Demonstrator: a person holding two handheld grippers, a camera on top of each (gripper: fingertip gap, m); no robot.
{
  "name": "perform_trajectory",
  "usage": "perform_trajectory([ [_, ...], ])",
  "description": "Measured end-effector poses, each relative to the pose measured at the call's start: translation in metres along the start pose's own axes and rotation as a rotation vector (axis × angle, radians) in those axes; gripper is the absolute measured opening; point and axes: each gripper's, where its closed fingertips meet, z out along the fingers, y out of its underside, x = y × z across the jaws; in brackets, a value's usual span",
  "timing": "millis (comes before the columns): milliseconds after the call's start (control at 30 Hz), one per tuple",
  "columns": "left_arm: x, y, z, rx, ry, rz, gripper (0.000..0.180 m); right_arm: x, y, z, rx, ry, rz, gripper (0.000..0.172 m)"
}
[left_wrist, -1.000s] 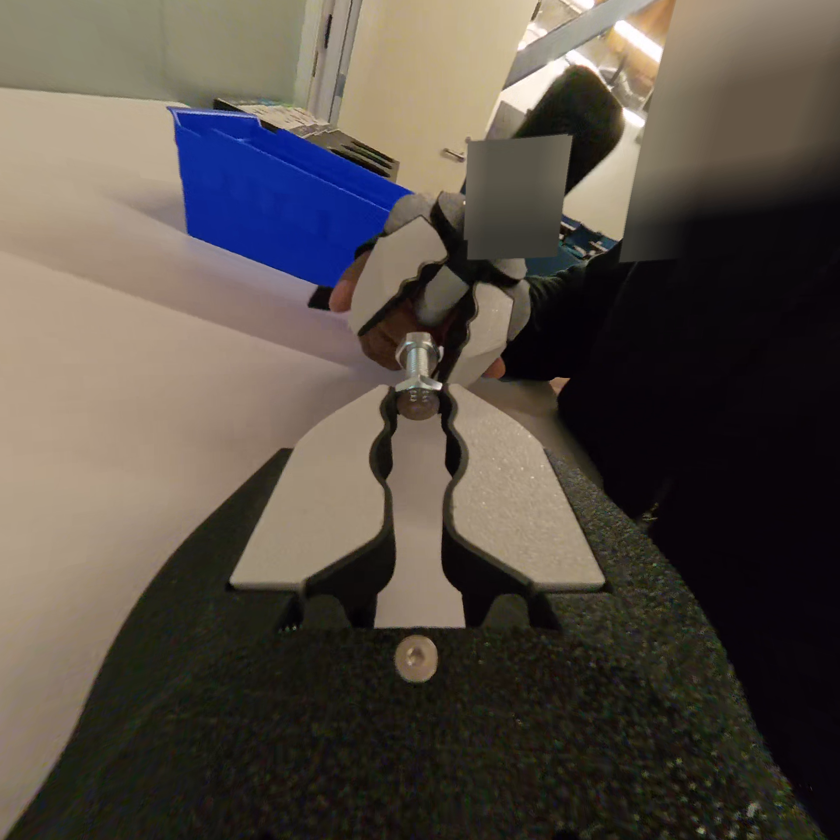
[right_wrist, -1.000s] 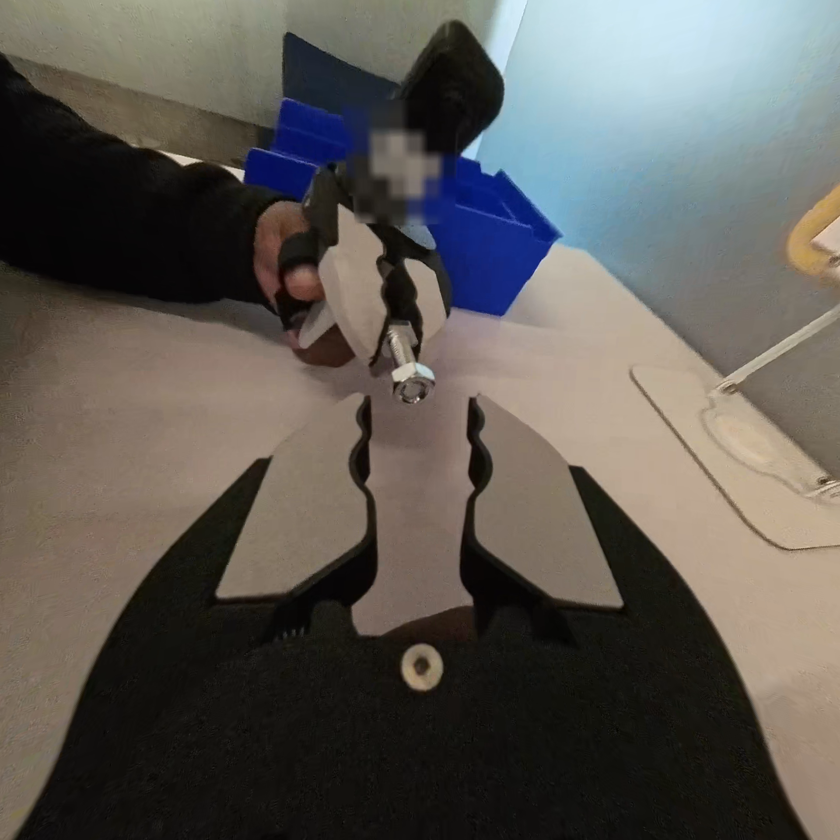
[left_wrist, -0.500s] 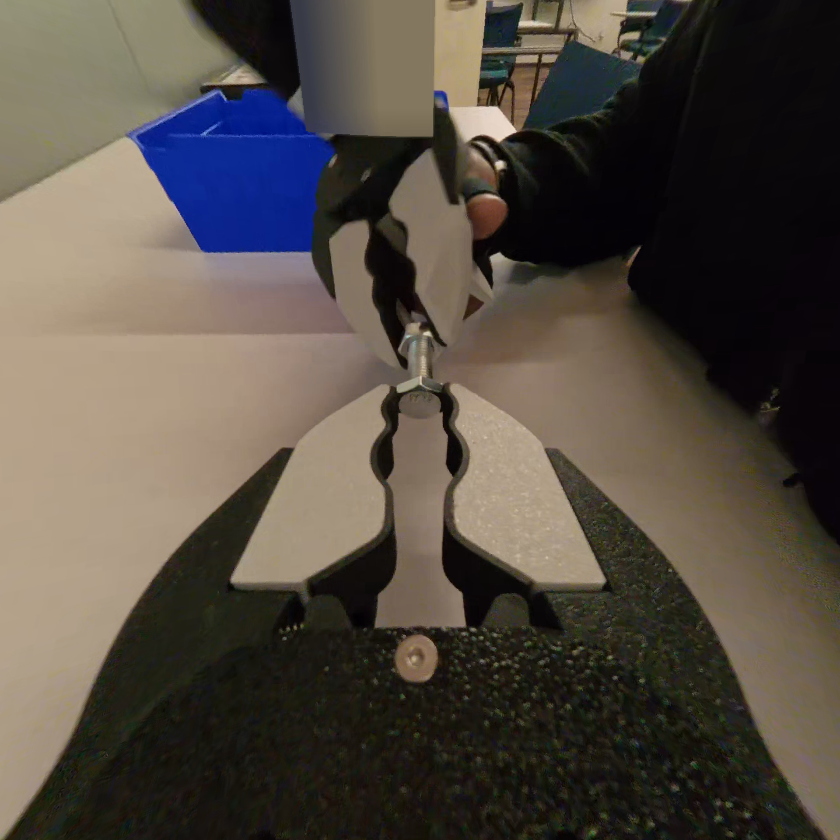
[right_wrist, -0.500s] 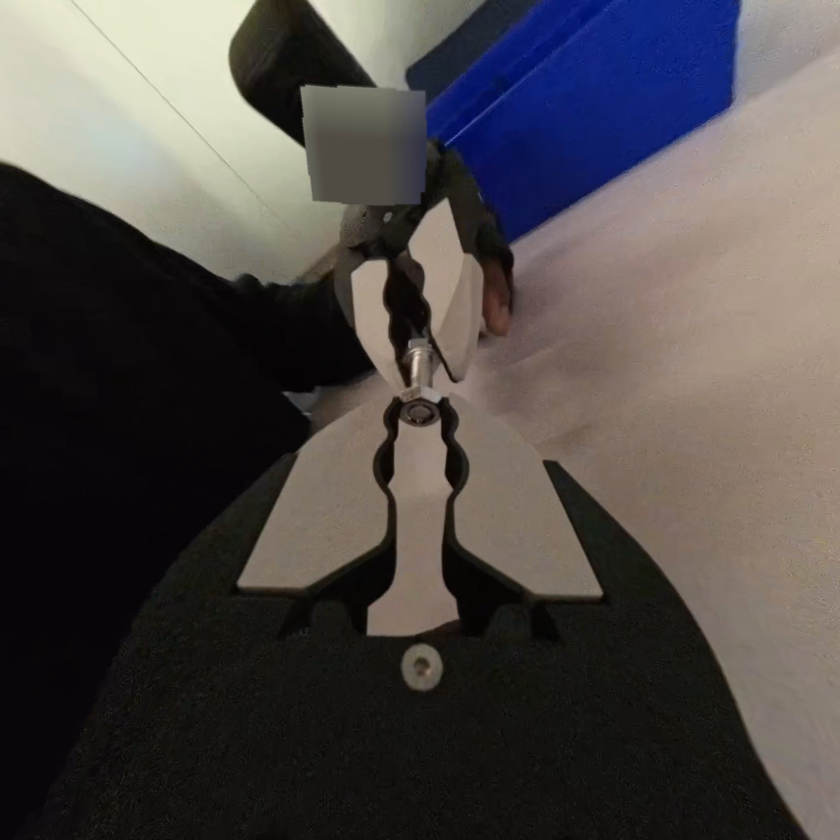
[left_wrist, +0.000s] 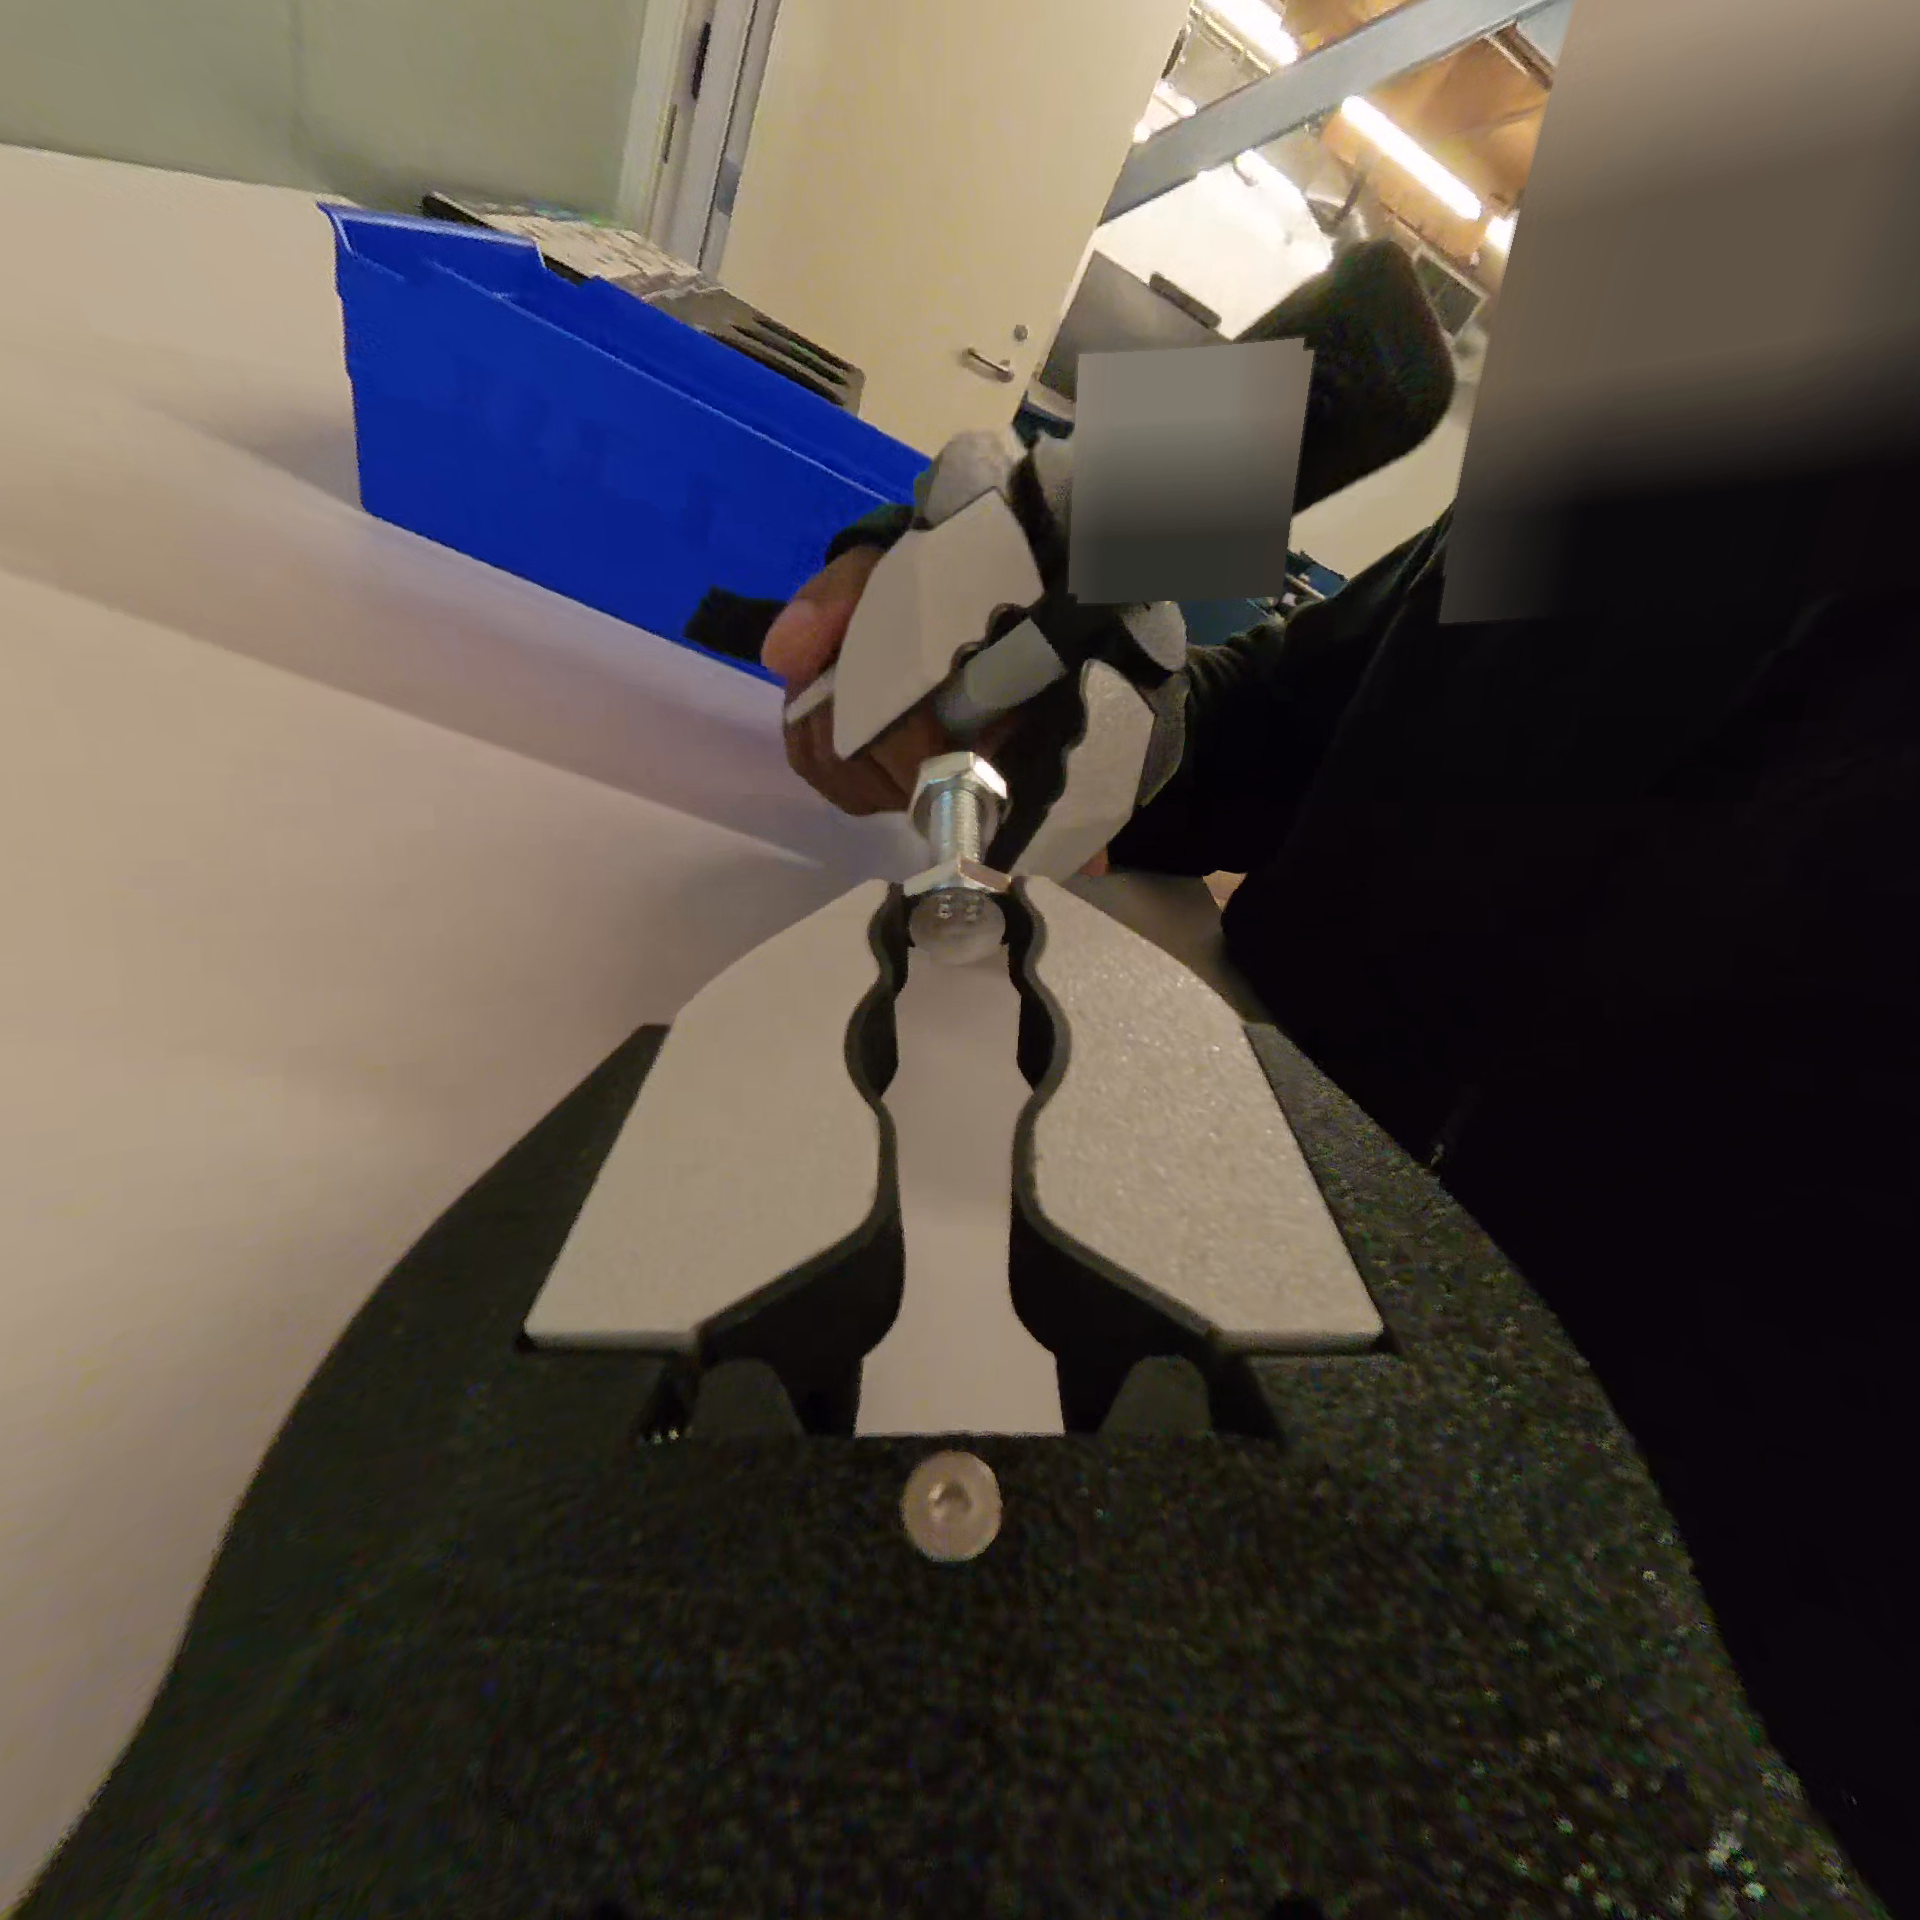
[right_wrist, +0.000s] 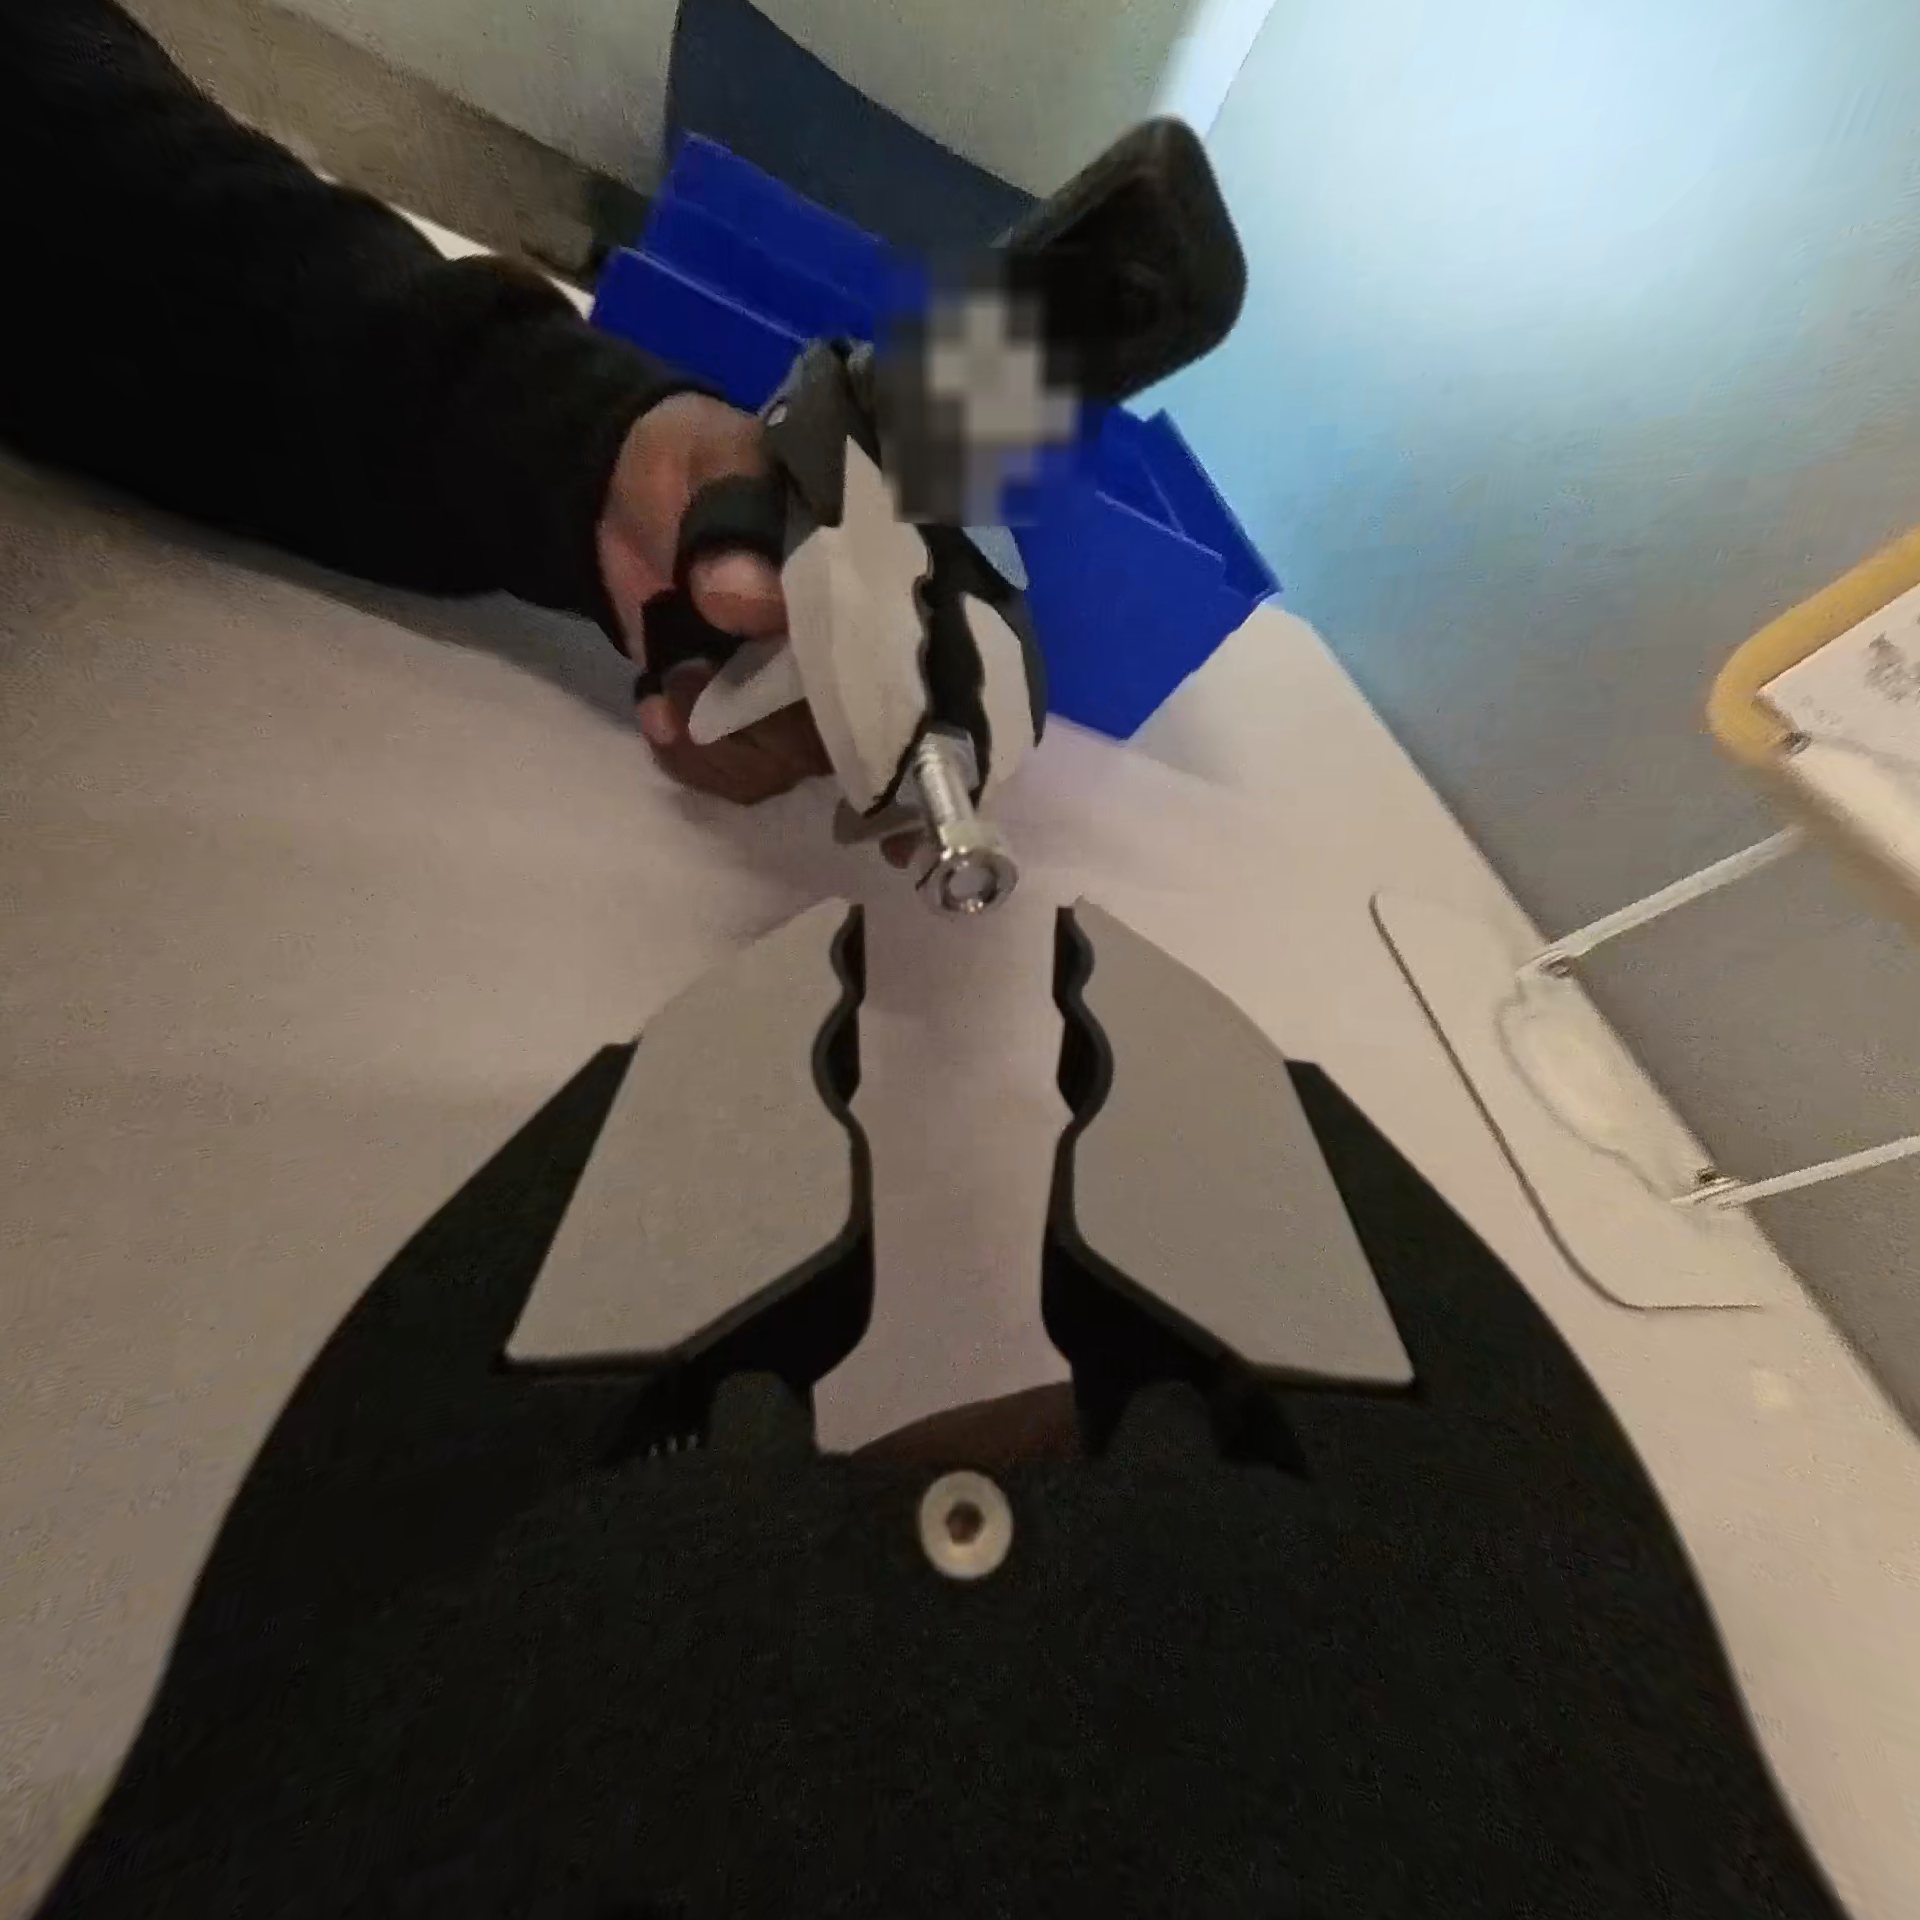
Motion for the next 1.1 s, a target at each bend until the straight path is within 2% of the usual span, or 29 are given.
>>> perform_trajectory([
  [100,0.002,0.007,0.005,-0.049,0.003,0.001,0.018,-0.006,-0.005,0.000,0.020,-0.001,-0.053,0.020],
  [200,-0.002,0.013,0.006,-0.101,-0.049,0.060,0.018,-0.011,0.005,0.002,-0.050,-0.079,0.037,0.019],
  [267,-0.004,0.019,0.007,-0.164,-0.097,0.182,0.017,-0.017,0.010,0.003,-0.088,-0.189,0.244,0.018],
  [367,-0.002,0.030,0.009,-0.260,-0.133,0.405,0.018,-0.031,0.014,0.001,-0.126,-0.421,0.746,0.018],
  [400,0.000,0.030,0.010,-0.268,-0.130,0.449,0.018,-0.032,0.012,0.000,-0.114,-0.493,0.902,0.019],
  [467,0.003,0.023,0.012,-0.221,-0.127,0.425,0.018,-0.025,0.006,-0.003,-0.023,-0.553,1.050,0.019],
  [500,0.002,0.018,0.011,-0.187,-0.127,0.380,0.018,-0.019,0.003,-0.003,0.019,-0.539,1.046,0.019],
  [567,0.002,0.010,0.008,-0.129,-0.109,0.294,0.017,-0.010,-0.001,-0.004,0.064,-0.445,0.906,0.018],
  [767,0.000,-0.007,-0.002,0.026,-0.042,0.055,0.017,0.007,-0.004,-0.003,0.057,-0.060,0.246,0.026],
  [900,0.001,-0.007,-0.002,0.051,0.006,-0.042,0.017,0.003,-0.005,0.000,0.013,0.080,-0.101,0.027],
  [1000,0.003,0.000,0.003,0.010,0.016,-0.043,0.017,-0.002,-0.004,0.004,-0.007,0.092,-0.153,0.020],
  [1067,0.002,0.002,0.004,-0.010,-0.009,-0.016,0.017,-0.004,-0.001,0.005,-0.019,0.058,-0.086,0.019],
  [1100,0.000,0.005,0.003,-0.030,-0.024,0.009,0.017,-0.005,0.001,0.006,-0.028,0.012,0.002,0.019],
])
